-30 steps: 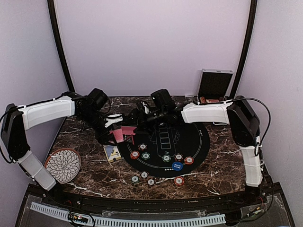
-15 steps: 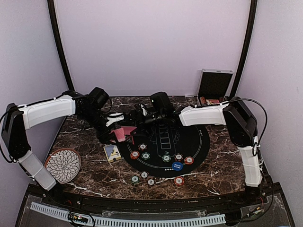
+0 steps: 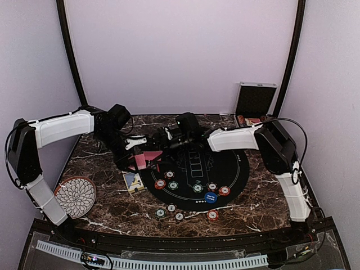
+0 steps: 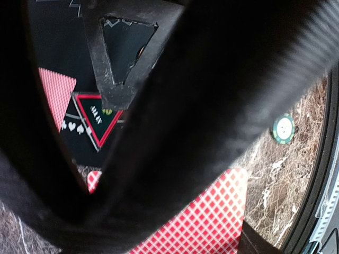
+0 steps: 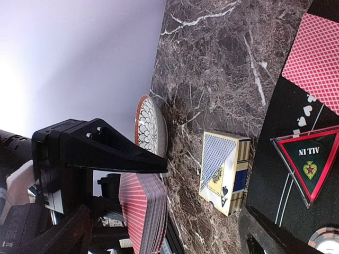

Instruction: Distribute texas hold em gaming equipment

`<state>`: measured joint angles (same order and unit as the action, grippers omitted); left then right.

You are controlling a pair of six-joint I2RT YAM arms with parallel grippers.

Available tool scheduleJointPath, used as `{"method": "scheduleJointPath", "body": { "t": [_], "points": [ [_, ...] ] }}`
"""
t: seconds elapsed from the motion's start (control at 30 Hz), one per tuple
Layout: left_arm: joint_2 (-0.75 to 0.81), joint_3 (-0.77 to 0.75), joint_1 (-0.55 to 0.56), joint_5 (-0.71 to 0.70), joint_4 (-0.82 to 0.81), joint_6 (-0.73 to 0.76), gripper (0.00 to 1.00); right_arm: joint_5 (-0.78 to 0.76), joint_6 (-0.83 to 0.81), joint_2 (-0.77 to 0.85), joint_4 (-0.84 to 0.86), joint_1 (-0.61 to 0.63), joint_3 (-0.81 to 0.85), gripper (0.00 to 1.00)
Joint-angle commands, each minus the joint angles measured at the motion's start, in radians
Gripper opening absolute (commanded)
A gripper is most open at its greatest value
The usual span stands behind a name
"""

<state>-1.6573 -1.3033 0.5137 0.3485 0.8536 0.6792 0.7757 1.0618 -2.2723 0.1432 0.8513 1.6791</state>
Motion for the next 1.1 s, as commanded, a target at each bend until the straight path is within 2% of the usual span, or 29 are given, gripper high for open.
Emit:
{"method": "scheduleJointPath", "body": {
  "t": [0.0,0.33,0.53,0.8,1.07],
  "points": [
    [-0.025,-0.060,0.017,0.034,-0.088,-0.027,0.00,0.070,0.009,-0.046,0.075,0.069,0.090,0.97],
    [-0.025,-0.062,0.017,0.029,-0.084,-0.027,0.00,0.077,-0.015,-0.117,0.003,0.078,0.173,0.96],
    [-0.016,-0.062,0.017,0.030,-0.082,-0.029,0.00,0.043,-0.108,-0.125,-0.130,0.075,0.183,0.91],
    [-0.015,-0.058,0.016,0.030,-0.081,-0.030,0.00,0.049,-0.119,-0.080,-0.117,0.058,0.113,0.85],
    [0.000,-0.039,0.016,0.029,-0.086,-0.029,0.00,0.058,-0.100,-0.031,-0.073,0.043,0.056,0.73]
  ]
}}
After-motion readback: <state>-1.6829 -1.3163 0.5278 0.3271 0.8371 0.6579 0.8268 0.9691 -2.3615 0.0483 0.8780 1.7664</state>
